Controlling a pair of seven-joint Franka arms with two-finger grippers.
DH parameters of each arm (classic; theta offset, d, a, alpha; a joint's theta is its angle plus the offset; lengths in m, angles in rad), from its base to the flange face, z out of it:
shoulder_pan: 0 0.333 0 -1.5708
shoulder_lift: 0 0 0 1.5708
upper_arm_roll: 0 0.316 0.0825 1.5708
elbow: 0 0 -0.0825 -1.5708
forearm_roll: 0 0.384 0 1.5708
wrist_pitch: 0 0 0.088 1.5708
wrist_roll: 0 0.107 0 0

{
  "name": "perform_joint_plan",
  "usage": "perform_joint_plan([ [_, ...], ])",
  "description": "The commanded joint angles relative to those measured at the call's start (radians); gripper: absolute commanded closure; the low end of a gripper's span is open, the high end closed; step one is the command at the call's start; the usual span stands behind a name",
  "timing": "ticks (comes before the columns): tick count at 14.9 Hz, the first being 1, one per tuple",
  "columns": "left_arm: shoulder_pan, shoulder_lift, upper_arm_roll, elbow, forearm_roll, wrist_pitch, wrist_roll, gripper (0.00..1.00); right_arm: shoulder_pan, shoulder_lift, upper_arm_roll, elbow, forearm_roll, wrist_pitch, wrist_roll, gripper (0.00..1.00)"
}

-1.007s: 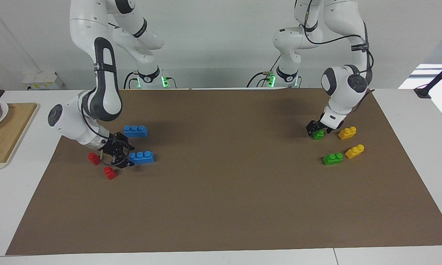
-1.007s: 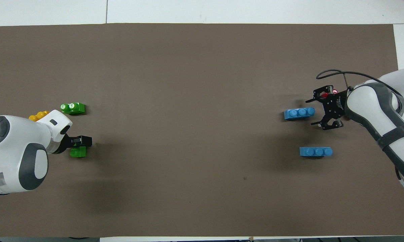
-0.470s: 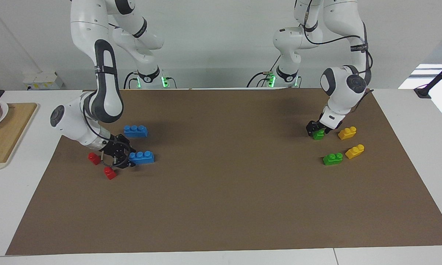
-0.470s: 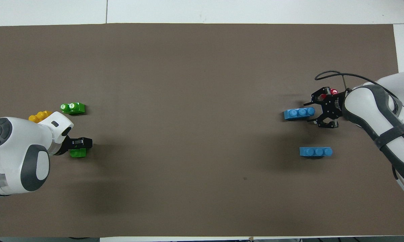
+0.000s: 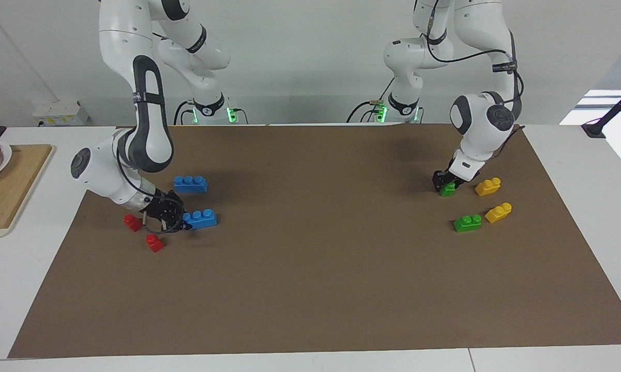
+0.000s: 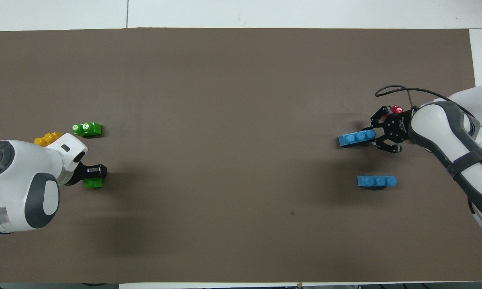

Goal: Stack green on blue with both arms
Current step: 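Carry the blue brick with the right gripper to the table center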

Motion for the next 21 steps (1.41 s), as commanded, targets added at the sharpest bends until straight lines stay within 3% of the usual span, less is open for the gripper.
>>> perform_joint_plan([
  [1,-0.004,-0.009,0.0,-0.021,0.006,0.026,-0.022,0.73,-0.002,-0.027,0.005,0.043,0.032,-0.075,-0.032,1.0],
  [3,-0.004,-0.009,0.0,-0.021,0.006,0.024,-0.022,1.0,0.007,-0.042,0.009,0.095,0.032,-0.132,0.036,1.0],
  [7,-0.004,-0.001,0.0,0.016,-0.002,-0.008,-0.022,1.0,0.086,-0.077,0.021,0.144,0.031,-0.156,0.205,1.0],
  [14,-0.004,-0.001,-0.003,0.217,-0.065,-0.228,-0.067,1.0,0.269,-0.091,0.021,0.132,0.031,-0.109,0.404,1.0],
  [21,-0.067,0.014,-0.009,0.345,-0.071,-0.325,-0.414,1.0,0.396,-0.105,0.023,0.057,0.032,0.08,0.576,1.0],
])
